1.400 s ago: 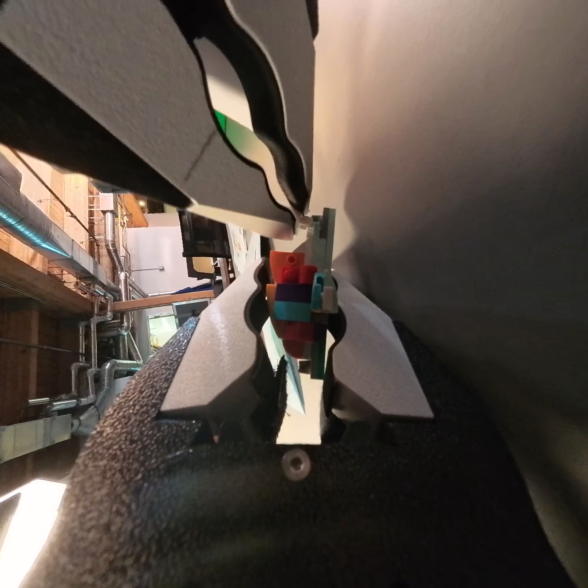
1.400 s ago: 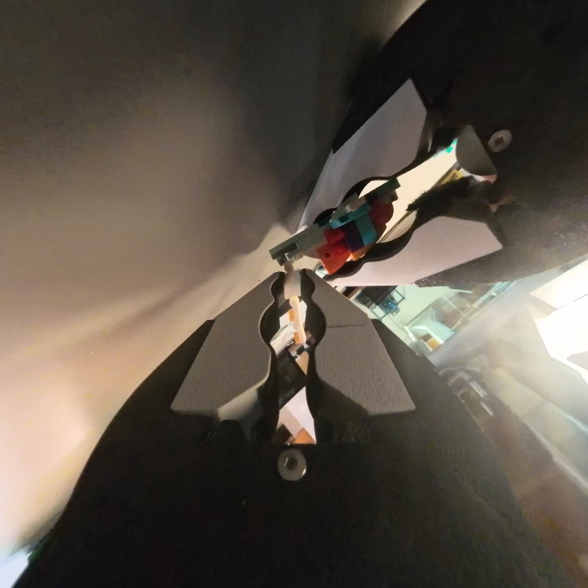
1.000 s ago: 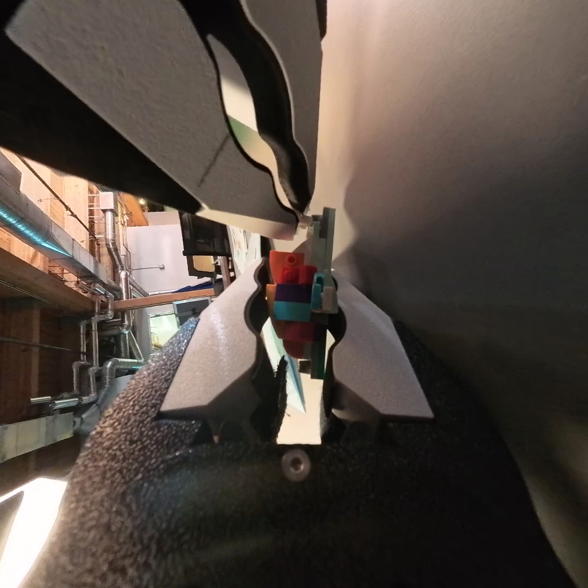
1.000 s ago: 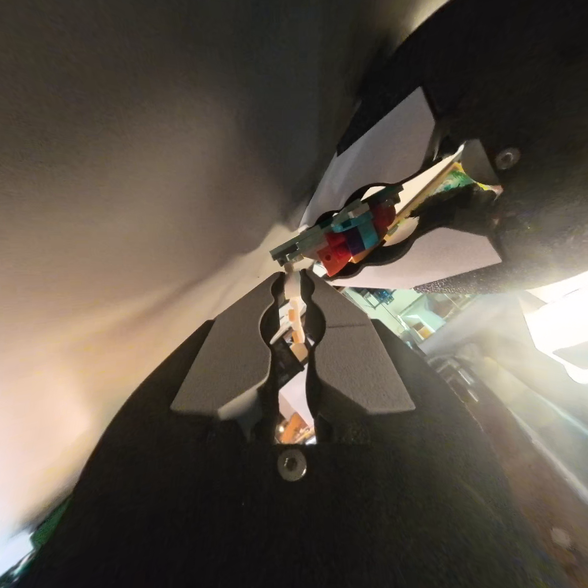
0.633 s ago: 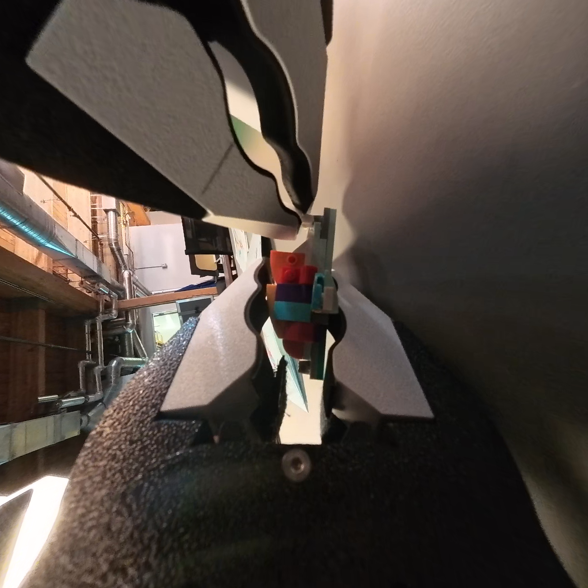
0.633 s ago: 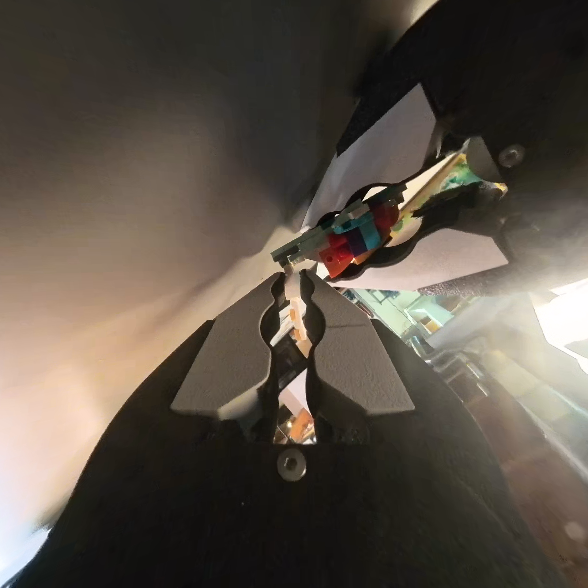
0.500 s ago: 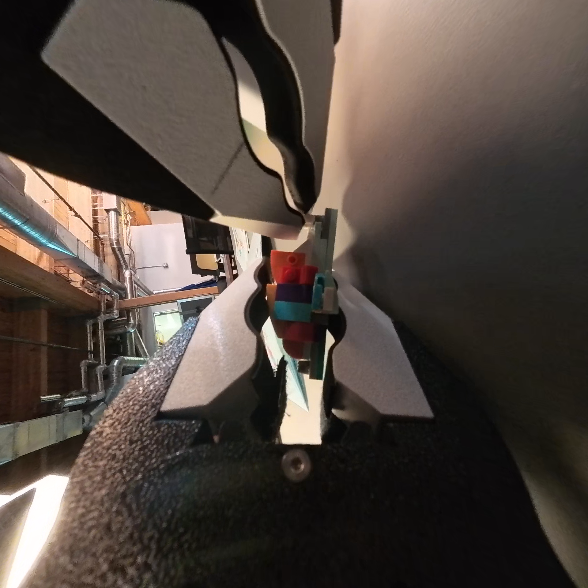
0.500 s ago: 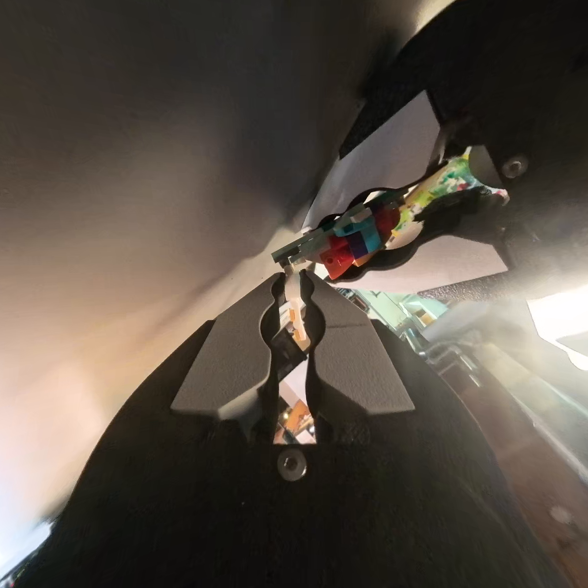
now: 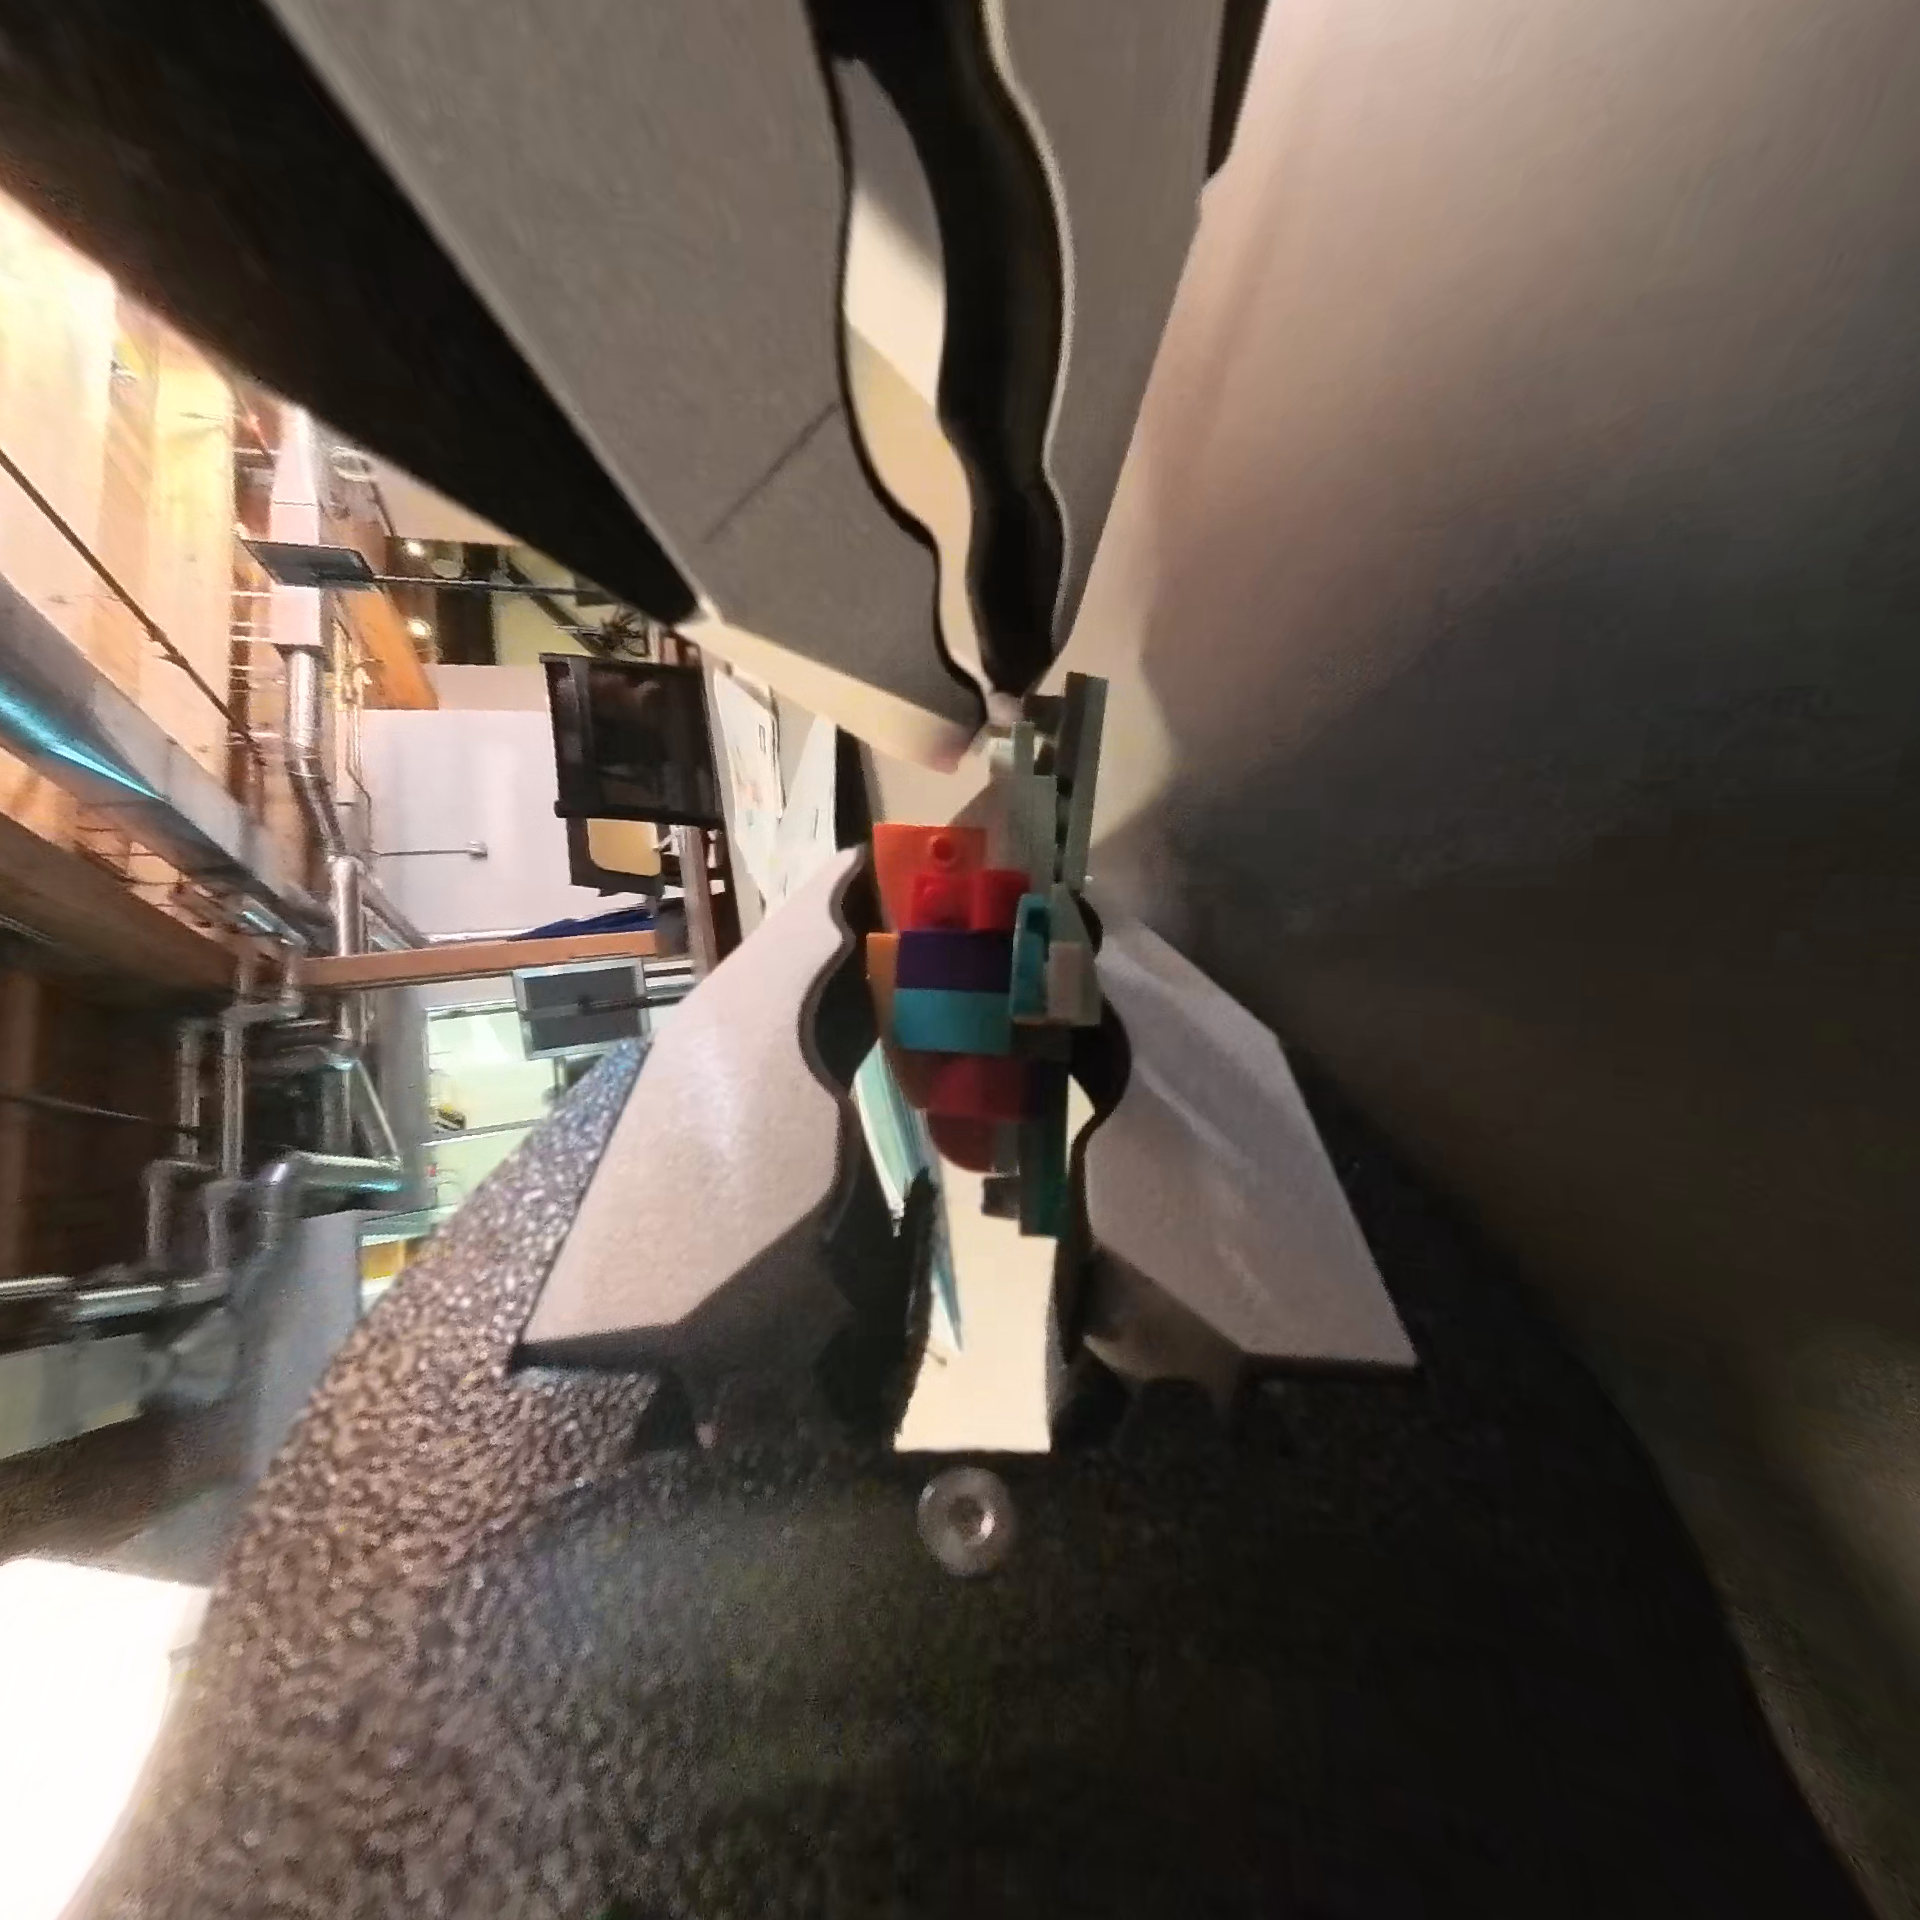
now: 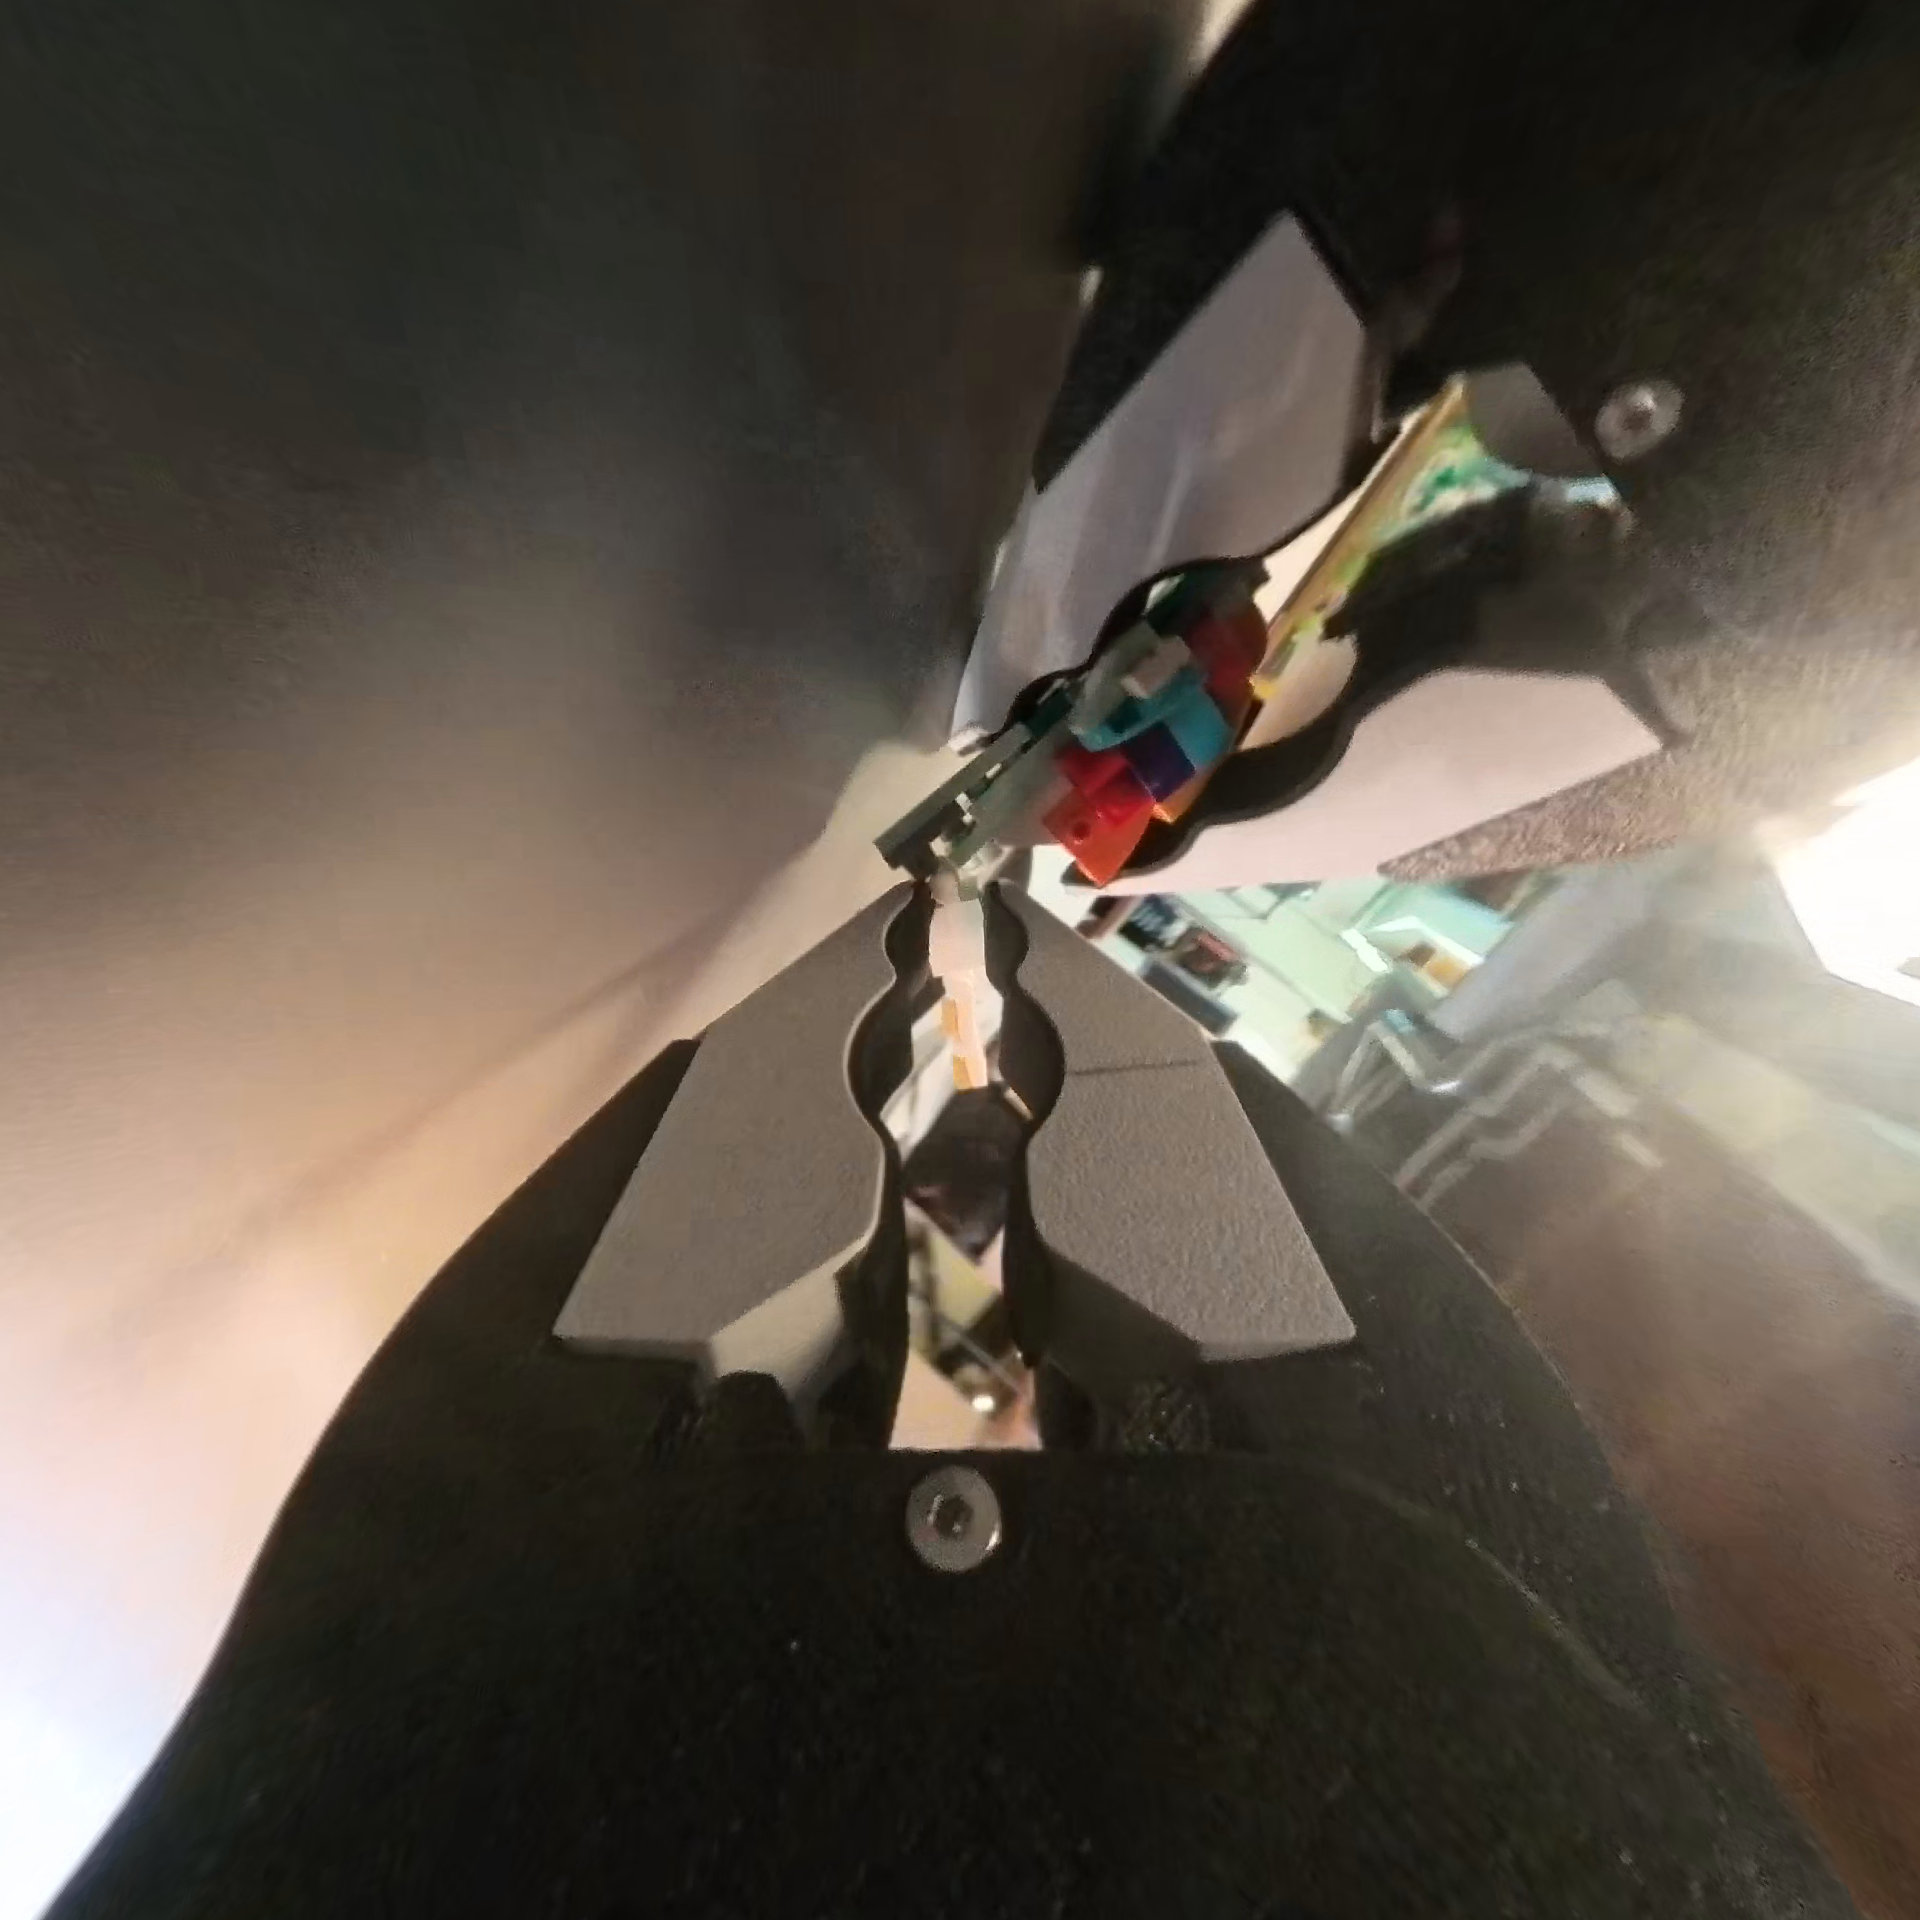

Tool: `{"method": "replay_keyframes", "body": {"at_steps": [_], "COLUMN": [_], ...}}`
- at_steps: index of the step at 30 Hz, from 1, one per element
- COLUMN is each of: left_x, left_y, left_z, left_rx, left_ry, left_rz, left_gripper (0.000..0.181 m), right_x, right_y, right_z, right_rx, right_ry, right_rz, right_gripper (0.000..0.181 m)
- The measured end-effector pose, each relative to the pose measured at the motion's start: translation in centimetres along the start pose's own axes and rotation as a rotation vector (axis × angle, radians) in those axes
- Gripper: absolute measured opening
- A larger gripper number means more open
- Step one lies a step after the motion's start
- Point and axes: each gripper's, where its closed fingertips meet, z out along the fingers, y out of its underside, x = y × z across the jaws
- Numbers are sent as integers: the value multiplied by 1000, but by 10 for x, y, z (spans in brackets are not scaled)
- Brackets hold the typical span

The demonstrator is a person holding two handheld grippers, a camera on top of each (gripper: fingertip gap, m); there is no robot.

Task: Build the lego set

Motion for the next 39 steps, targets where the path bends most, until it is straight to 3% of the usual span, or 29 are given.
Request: {"method": "replay_keyframes", "body": {"at_steps": [14,18,21,25,26,29,33,39], "left_x": [-1,-1,-1,-1,0,1,0,-4], "left_y": [0,1,3,4,3,0,-1,-4], "left_z": [1,1,1,3,3,2,0,-1], "left_rx": [6,9,17,48,63,100,126,131], "left_ry": [1,9,23,58,70,101,109,68], "left_rz": [-18,-61,-129,-254,-290,-364,-414,-353], "left_gripper": [31,31,31,31,31,31,31,32], "right_x": [-6,-20,-24,-8,-2,4,11,11], "right_y": [11,10,9,3,-4,-13,-7,-5], "right_z": [0,1,0,-6,-6,0,6,4], "right_rx": [-21,32,109,224,258,246,173,137], "right_ry": [-4,-114,-231,-299,-280,-181,-52,-56], "right_rz": [69,181,405,659,674,584,489,567], "right_gripper": [8,9,17,53,54,52,17,11]}}
